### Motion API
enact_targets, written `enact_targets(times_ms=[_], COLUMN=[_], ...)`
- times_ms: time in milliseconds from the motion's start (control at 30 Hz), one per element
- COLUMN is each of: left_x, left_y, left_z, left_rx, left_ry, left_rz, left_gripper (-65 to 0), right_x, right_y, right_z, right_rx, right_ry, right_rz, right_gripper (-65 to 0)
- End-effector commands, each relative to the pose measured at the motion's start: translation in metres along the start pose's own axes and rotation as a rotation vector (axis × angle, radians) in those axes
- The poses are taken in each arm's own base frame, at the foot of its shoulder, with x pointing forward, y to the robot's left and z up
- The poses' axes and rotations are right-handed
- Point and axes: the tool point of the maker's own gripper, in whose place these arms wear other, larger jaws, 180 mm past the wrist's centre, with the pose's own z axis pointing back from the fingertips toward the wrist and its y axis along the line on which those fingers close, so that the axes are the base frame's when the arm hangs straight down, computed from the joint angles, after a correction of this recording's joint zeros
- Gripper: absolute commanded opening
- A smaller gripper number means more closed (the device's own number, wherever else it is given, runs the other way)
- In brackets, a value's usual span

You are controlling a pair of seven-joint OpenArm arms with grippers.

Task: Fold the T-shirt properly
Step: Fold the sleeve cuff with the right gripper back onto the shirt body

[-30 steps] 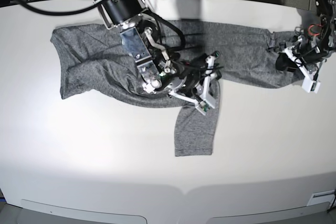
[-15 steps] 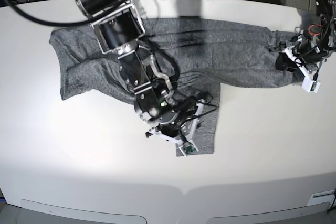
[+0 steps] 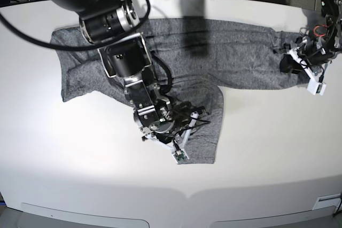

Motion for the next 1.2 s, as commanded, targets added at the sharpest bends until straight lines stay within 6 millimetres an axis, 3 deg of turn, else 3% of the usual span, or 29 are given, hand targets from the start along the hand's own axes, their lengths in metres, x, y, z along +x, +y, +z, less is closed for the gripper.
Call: enact_targets(times_ms=[0,133,367,667,800,933,1167], left_x=[0.017,0.017,0.017,0.036,0.058,0.1,0.18], left_y=[0.001,0.001,0.001,0.0,0.001,0.0,-0.003], left_z=[0.006,0.006,0.006,0.007,0.014,0.028,0.043], left_rx=[-0.001,-0.001,-0.001,0.002,0.009,0.027,0.072], left_ry=[-0.044,-0.044,-0.045,-0.117,-0.158,-0.251,-0.481], left_rz=[-0.023,-0.023,-0.023,-0.041,-0.082,-0.153,-0.17], left_gripper=[-46.0,-46.0,-46.0,-46.0,-46.0,-46.0,-46.1], right_x=[0.016,0.027,0.036,0.117,0.127,0.123,0.065], right_y=[0.009,0.041,0.053,0.038,0.014,-0.02,-0.113], right_z=[0.002,0.007,0.009,0.049,0.063,0.073,0.1], right_rx=[0.057,0.237,0.268,0.204,0.145,0.087,-0.055], right_ry=[-0.019,-0.083,-0.115,-0.346,-0.35,-0.352,-0.267], right_rz=[0.044,0.058,0.069,0.126,0.1,-0.003,-0.138], right_gripper=[-41.9,-41.9,-41.9,-41.9,-41.9,-41.9,-41.9])
